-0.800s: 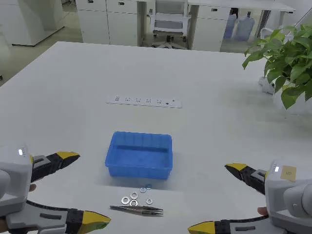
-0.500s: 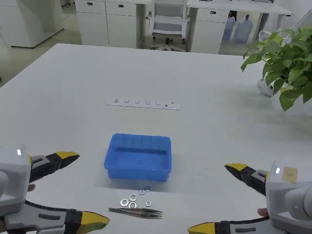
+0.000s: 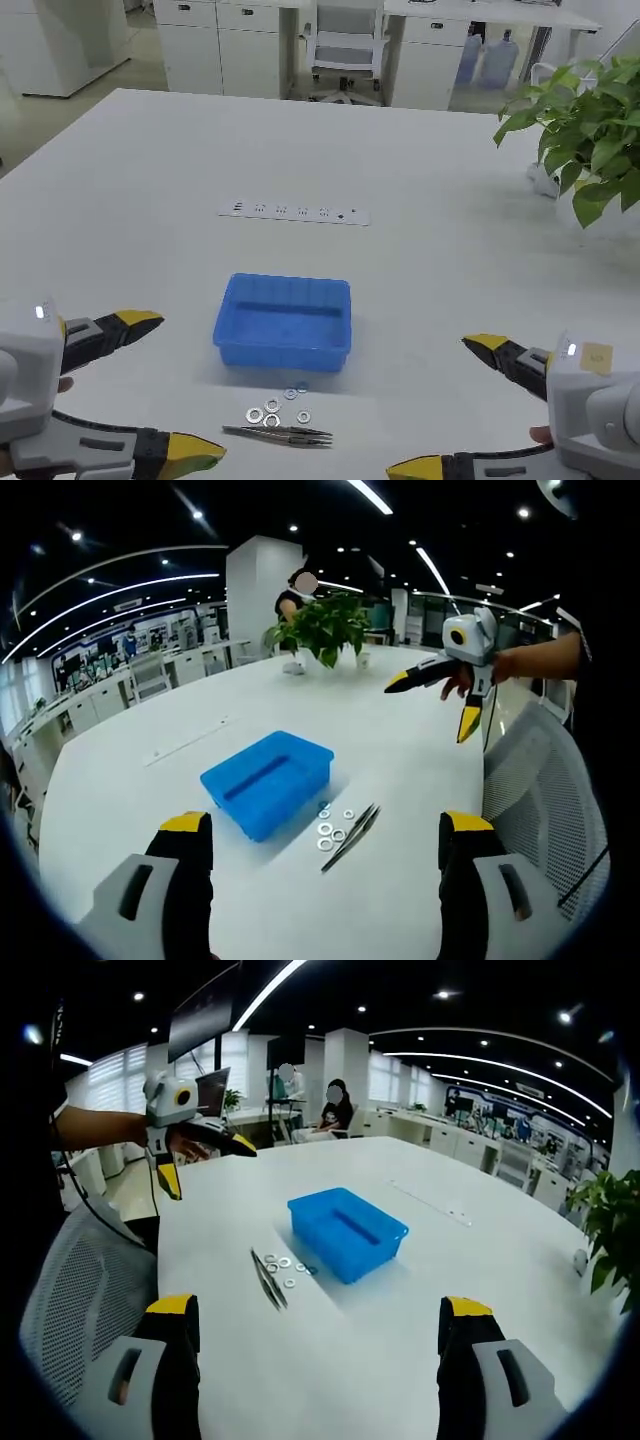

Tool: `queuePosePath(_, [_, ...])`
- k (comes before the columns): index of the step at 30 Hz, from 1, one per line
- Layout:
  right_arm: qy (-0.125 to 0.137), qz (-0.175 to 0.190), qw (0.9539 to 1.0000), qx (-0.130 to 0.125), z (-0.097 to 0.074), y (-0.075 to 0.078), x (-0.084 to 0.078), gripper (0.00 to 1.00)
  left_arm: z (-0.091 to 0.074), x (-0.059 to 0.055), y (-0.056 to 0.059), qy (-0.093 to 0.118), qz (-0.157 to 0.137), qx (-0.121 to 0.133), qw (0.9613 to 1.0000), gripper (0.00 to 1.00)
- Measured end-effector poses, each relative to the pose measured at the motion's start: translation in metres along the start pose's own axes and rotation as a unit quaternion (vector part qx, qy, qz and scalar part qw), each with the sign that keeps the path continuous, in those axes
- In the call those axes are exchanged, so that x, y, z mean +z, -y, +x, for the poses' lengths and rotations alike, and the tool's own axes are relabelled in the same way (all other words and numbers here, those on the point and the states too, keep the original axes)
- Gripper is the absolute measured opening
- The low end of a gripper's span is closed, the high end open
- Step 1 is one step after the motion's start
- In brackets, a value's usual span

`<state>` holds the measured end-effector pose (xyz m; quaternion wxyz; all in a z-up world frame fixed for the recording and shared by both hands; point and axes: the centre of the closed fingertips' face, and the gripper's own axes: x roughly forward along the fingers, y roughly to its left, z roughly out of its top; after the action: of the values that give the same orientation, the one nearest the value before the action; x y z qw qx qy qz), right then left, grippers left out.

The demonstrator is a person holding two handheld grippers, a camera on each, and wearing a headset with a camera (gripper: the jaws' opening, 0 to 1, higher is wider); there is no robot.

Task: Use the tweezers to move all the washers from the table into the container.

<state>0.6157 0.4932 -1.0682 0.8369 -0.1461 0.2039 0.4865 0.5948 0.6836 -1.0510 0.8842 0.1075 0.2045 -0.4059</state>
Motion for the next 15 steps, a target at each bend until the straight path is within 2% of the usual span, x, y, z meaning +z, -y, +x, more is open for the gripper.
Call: queuePosePath(15, [0.003,-0.003,1.0,0.0,0.0006,0.0001,0.0025,1.0,-0.0005,0.0009,-0.0007,0.002,-0.002,-0.001,1.0,0.99])
